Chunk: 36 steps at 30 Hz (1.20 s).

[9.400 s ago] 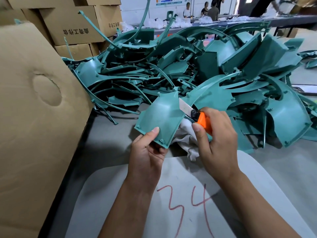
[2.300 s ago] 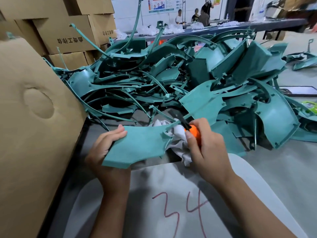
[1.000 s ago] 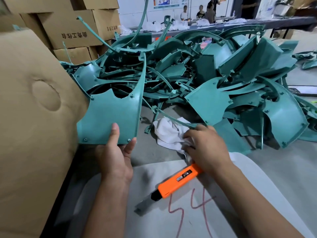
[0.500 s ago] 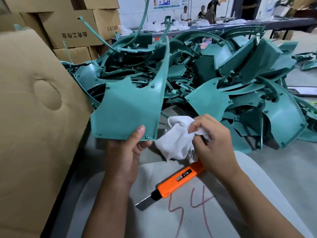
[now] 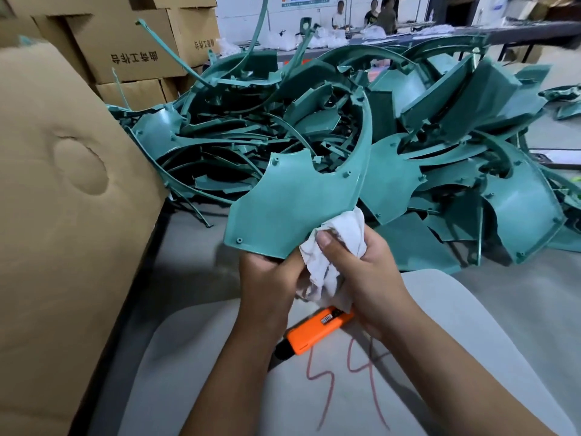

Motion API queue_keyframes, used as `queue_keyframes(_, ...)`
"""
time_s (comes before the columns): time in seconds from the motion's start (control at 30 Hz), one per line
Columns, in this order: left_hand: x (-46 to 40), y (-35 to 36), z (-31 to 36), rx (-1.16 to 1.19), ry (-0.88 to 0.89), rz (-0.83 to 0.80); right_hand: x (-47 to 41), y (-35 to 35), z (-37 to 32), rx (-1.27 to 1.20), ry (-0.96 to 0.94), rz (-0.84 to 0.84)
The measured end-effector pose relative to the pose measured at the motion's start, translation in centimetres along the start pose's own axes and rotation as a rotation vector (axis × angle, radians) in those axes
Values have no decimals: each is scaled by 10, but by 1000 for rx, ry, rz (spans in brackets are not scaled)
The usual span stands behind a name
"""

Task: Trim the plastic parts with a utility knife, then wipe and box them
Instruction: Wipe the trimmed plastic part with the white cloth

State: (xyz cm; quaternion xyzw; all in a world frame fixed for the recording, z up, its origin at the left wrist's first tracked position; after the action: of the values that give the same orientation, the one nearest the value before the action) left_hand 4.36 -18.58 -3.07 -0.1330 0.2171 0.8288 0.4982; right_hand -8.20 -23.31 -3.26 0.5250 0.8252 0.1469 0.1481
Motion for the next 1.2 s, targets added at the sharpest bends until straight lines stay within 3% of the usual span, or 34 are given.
queue_keyframes(0.17,-1,6,1,43,-65,-14,-4,-12,-4,110,-80,132)
queue_keyframes(0.4,-3,-1,4,-31,-191,-176,-14,-42,-14,-246,-43,317)
queue_keyframes(0.6,-6,-5,6,12,-208,-220,-12,-44,-18,-171,-155,406)
queue_keyframes(0.7,-3,2,1,57,-159,-98,-7,-37,-17,-84,-237,444)
queue_keyframes(0.77,-2,8,-2,106,-118,21,0,-20,-9,37,-231,375)
queue_keyframes(0.93,-7,3,2,127,40,204,9,8,7,69,-36,144)
queue_keyframes(1.0,-10,-7,0,114,53,253,7,6,6,50,5,151)
queue_keyframes(1.07,-12,-17,-2,202,-14,325,4,-5,-9,-102,4,249)
queue_keyframes(1.2,-13,-23,-8,302,-117,454,-7,-34,-27,-672,153,323)
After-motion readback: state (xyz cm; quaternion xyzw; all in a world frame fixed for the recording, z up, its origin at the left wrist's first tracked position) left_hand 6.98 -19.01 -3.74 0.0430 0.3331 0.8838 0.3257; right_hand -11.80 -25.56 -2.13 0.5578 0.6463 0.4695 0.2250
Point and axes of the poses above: each hand's wrist, its own x-axis away from the middle knuckle, its own y-axis out of the palm, z = x × y, the point moved 3 cm from there along -x, towards the middle knuckle, and after that the axes turned 3 degrees about y, right-handed, at the moved point
